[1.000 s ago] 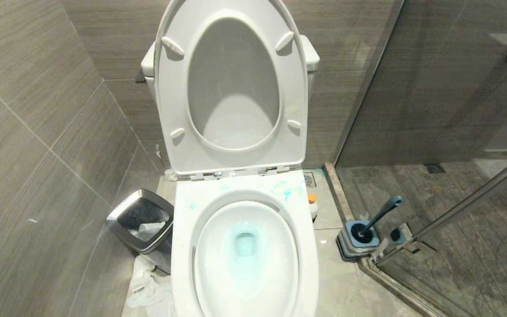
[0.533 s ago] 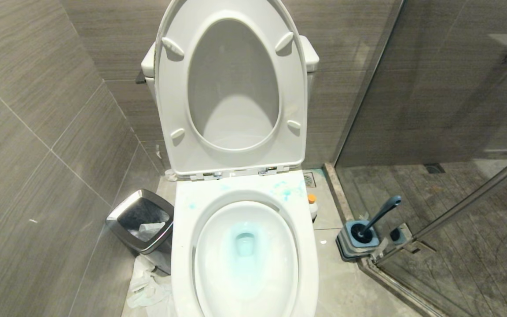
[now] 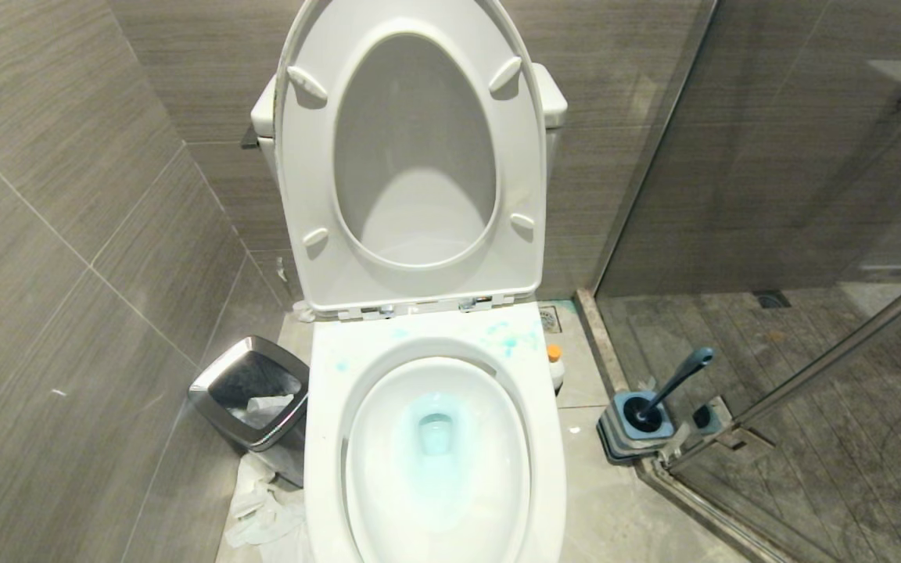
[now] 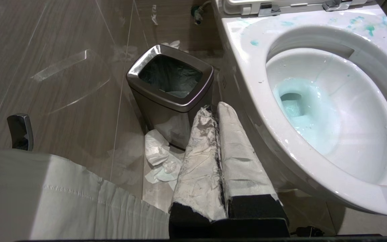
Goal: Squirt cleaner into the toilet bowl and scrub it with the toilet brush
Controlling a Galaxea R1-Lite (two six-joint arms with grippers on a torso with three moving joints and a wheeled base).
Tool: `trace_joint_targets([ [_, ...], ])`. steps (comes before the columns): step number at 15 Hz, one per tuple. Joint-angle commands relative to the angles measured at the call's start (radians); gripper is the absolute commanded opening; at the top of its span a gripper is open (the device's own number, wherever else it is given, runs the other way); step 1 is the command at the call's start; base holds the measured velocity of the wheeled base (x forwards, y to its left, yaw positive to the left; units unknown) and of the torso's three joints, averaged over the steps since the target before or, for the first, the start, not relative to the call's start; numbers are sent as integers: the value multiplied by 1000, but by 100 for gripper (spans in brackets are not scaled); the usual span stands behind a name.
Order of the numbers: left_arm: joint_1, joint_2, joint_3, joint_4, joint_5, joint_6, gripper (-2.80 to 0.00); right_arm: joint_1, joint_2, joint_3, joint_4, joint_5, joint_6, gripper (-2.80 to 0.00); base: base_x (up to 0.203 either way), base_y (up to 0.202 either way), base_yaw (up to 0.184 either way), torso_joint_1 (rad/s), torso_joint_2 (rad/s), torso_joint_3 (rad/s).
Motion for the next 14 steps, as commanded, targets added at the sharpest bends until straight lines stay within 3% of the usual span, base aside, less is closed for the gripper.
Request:
trace_joint_targets([
  [1,0,1,0,0,0,0,-280,0,3,1,-3,-10,42,-280,0,0,0,0,0,0],
  [4,0,1,0,0,0,0,-280,1,3,2,-10,-44,107,-280,0,0,0,0,0,0],
  [11,1,1,0,0,0,0,-280,0,3,2,-10,-31,69,-280,0,0,0,0,0,0],
  [14,1,1,0,0,0,0,-280,1,3,2,-10,-39,106,-280,0,0,0,0,0,0],
])
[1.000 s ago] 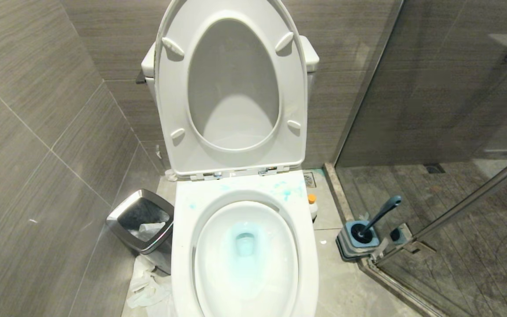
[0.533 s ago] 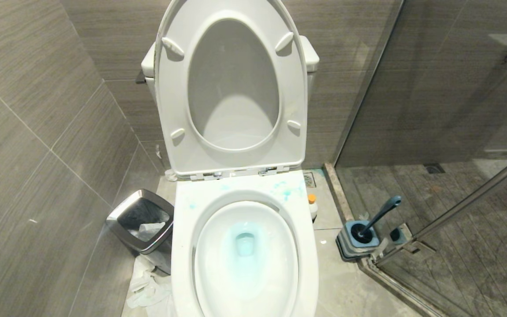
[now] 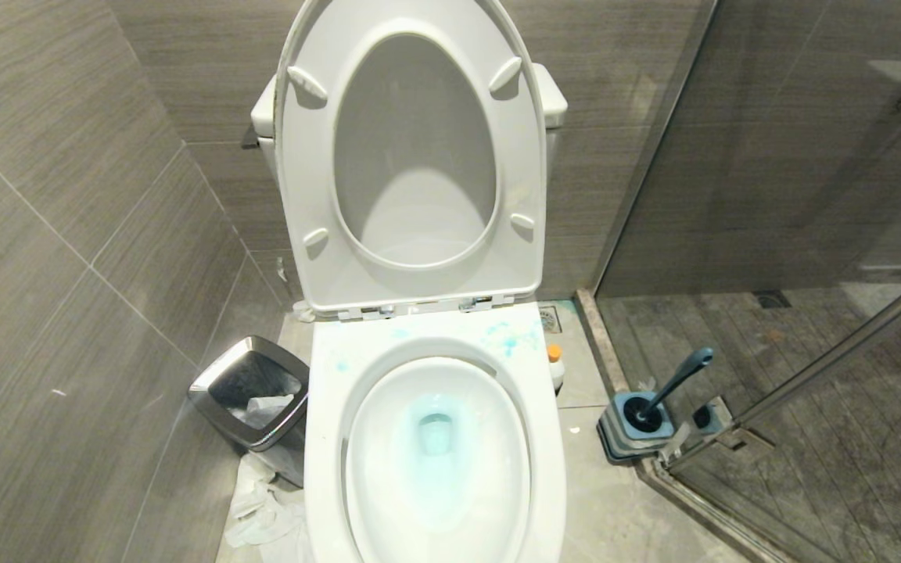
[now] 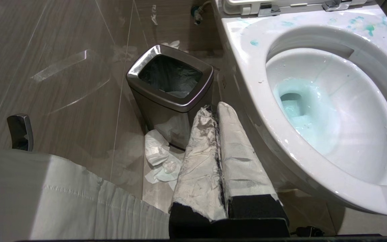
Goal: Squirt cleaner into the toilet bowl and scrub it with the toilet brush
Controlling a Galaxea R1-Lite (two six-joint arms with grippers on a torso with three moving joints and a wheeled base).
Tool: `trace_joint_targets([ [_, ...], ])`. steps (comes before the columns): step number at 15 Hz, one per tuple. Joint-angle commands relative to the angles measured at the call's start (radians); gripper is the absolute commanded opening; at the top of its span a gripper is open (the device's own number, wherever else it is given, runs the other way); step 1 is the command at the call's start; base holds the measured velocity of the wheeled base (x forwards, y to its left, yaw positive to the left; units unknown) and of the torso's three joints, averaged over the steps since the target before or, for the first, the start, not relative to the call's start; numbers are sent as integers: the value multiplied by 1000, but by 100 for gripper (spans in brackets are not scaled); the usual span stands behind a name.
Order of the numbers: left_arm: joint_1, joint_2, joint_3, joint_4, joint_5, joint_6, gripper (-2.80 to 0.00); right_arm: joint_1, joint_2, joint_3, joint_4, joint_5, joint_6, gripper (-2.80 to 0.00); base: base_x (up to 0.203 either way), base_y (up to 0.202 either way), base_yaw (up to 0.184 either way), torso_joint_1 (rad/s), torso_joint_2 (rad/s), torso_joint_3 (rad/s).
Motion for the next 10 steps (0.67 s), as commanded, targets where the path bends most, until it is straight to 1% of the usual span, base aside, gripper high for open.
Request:
trace_joint_targets([
  [1,1,1,0,0,0,0,-280,0,3,0,0,-2,10,-280,0,0,0,0,0,0],
  [10,1,1,0,0,0,0,-280,1,3,0,0,-3,11,-280,0,0,0,0,0,0],
])
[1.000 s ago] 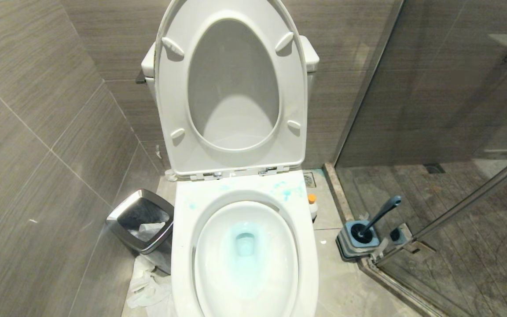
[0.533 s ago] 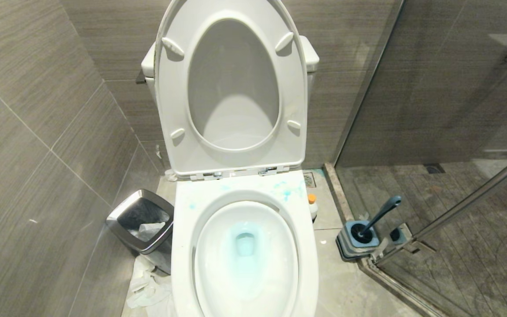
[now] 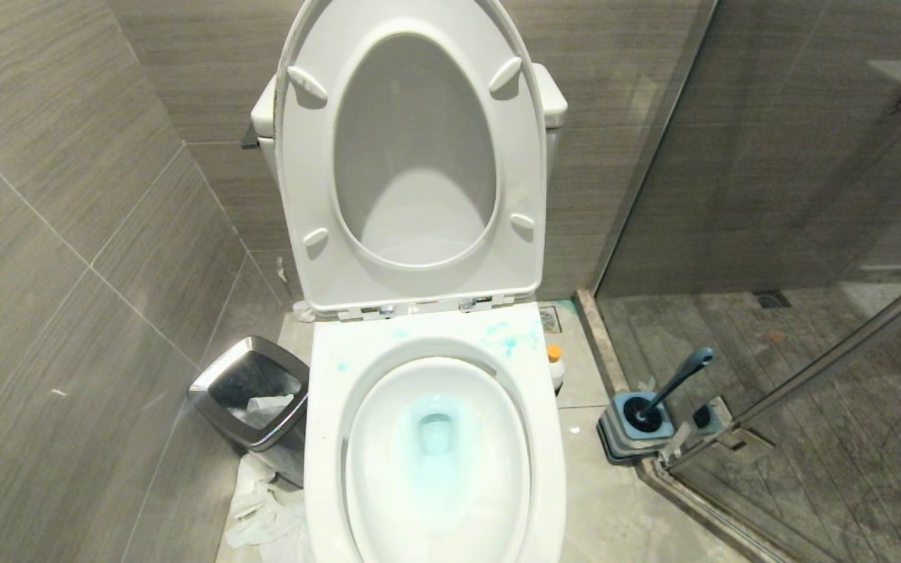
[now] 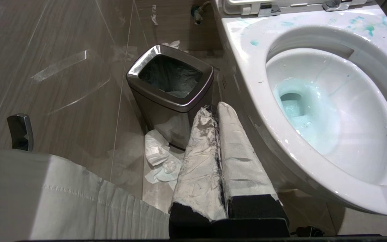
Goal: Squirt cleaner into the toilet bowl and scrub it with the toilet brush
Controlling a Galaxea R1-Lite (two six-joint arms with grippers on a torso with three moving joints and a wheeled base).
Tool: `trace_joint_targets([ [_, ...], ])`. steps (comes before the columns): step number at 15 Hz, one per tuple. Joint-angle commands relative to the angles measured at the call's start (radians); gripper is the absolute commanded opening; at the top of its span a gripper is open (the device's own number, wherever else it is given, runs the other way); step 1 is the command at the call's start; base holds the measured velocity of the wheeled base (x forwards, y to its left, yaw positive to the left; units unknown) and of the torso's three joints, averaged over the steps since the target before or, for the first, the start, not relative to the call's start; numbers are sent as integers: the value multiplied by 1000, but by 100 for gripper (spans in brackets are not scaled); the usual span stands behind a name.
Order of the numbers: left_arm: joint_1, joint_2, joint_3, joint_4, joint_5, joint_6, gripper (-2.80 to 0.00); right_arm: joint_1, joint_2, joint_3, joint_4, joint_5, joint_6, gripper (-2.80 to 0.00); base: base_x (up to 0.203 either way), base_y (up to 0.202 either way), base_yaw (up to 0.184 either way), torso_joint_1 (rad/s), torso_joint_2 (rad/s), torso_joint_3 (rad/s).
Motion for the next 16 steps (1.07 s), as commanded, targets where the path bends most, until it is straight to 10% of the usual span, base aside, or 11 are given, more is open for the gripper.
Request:
trace_joint_targets([
  [1,-1,1,1,0,0,0,-280,0,3,0,0,0,0,-280,0,0,0,0,0,0],
  [16,1,1,0,0,0,0,-280,0,3,0,0,0,0,-280,0,0,0,0,0,0],
])
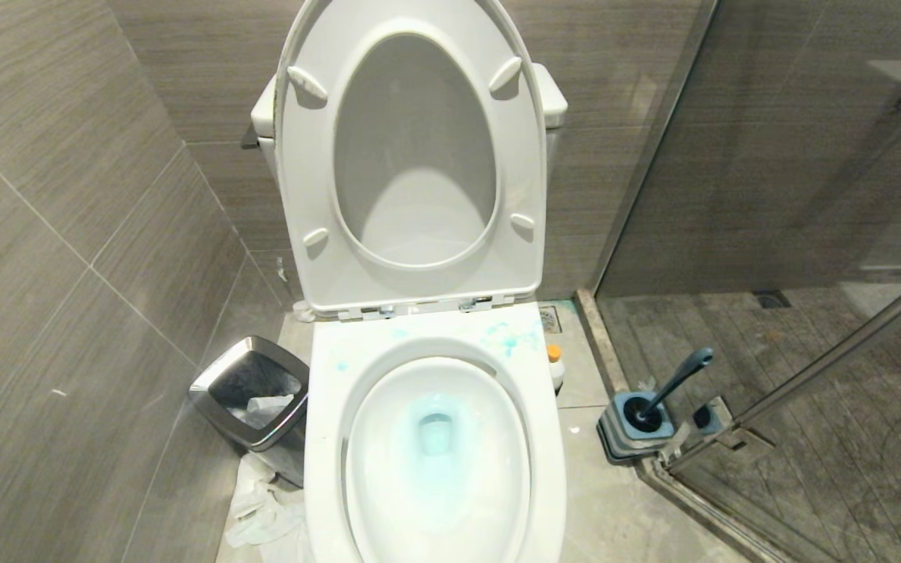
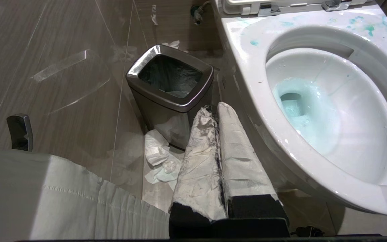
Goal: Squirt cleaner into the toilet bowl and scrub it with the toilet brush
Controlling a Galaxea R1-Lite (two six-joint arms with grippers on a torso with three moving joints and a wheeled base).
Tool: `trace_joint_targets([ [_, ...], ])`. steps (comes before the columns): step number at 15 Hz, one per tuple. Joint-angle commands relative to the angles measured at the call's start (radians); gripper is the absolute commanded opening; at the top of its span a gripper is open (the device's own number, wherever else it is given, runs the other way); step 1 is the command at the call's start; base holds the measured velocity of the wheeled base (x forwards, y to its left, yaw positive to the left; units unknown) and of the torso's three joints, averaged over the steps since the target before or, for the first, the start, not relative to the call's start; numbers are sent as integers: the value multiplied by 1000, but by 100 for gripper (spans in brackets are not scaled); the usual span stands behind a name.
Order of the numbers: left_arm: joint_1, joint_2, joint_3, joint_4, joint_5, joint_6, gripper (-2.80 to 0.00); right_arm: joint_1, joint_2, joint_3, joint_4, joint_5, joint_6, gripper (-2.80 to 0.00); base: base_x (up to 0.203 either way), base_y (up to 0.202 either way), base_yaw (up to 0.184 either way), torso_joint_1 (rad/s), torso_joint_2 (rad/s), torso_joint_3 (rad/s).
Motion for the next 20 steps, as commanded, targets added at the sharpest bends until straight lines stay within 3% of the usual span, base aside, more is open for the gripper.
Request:
trace_joint_targets([
  [1,1,1,1,0,0,0,-280,0,3,0,0,0,0,-280,0,0,0,0,0,0],
  [20,0,1,0,0,0,0,-280,0,3,0,0,0,0,-280,0,0,0,0,0,0],
])
